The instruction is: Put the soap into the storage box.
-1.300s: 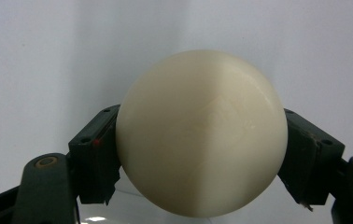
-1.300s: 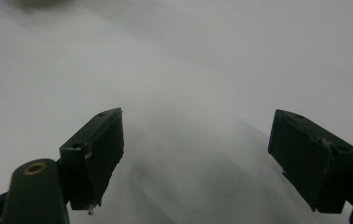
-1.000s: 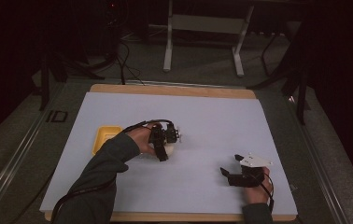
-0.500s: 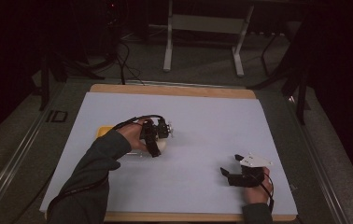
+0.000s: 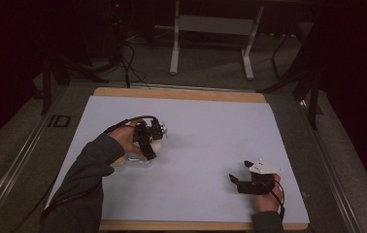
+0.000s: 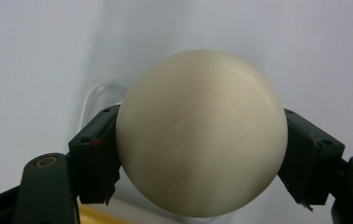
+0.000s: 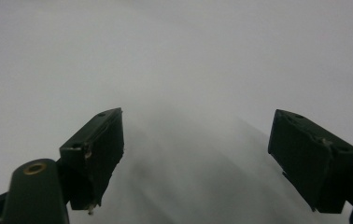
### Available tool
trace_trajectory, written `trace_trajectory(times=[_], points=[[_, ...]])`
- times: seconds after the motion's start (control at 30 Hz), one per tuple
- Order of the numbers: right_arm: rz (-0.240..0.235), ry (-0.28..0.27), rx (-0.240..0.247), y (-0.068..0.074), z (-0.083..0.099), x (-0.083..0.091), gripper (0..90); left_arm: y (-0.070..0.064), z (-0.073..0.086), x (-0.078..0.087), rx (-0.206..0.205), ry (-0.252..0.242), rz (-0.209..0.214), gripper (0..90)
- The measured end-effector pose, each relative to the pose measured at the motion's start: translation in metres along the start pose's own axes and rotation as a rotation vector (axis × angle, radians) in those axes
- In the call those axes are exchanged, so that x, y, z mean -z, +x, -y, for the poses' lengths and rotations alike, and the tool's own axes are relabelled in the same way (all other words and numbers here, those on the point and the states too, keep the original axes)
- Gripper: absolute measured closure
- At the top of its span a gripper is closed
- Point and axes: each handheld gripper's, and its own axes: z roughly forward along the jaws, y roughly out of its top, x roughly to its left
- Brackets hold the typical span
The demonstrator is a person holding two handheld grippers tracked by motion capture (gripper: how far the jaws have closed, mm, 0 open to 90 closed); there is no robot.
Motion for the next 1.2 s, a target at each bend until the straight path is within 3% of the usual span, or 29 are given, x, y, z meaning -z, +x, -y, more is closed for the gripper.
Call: trace_trajectory(times=[0.53,1.2], points=[[0.000,-0.002,-0.001,0.000,0.000,0.000,18.1,0.014,0.034,0.011,0.079,-0.011,-0.016,24.6],[0.003,-0.002,-0.001,0.000,0.000,0.000,18.1,0.034,0.096,0.014,0.214,0.011,-0.039,24.6]])
